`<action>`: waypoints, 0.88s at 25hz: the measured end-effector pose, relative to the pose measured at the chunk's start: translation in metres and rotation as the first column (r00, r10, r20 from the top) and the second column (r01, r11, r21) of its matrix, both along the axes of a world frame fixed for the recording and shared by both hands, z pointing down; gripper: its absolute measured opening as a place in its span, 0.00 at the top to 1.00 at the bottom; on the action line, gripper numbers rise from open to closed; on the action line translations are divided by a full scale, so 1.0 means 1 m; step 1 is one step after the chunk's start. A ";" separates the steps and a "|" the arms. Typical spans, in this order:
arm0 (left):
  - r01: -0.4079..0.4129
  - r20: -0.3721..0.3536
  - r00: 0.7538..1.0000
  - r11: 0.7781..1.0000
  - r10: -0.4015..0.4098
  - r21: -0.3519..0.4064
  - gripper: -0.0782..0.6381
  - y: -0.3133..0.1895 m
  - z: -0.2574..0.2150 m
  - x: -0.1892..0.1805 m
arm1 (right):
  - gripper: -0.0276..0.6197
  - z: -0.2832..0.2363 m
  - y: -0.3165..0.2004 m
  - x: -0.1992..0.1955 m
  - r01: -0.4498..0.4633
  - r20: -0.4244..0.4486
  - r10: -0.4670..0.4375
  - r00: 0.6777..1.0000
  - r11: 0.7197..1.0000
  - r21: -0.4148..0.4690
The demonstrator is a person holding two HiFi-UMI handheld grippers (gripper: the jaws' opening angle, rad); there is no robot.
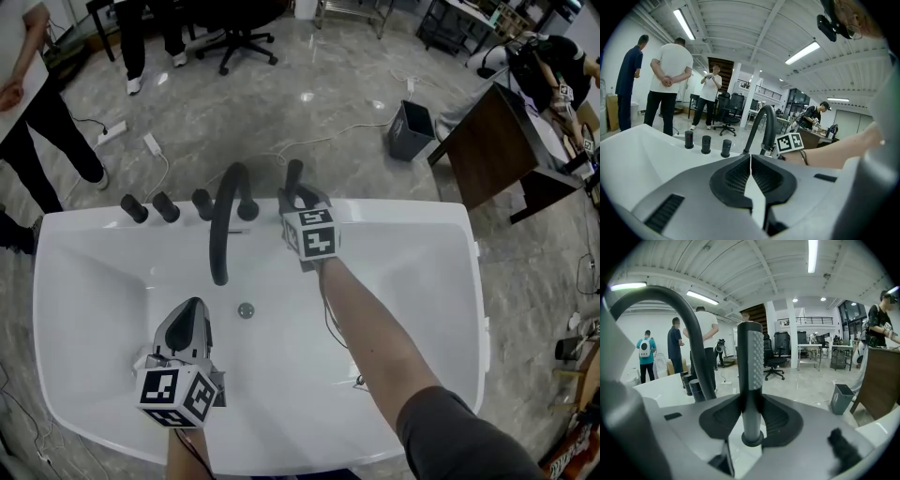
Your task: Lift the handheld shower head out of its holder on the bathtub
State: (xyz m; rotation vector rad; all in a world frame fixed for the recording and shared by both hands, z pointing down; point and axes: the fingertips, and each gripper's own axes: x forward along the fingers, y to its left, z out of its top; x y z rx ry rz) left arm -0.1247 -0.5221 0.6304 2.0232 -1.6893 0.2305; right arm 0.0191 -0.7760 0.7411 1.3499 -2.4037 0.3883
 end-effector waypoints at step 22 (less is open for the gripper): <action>-0.003 -0.056 0.998 1.000 0.005 0.024 0.87 0.084 -0.049 0.024 | 0.74 -0.111 0.104 0.030 0.072 -0.038 -0.068 0.997 0.989 0.126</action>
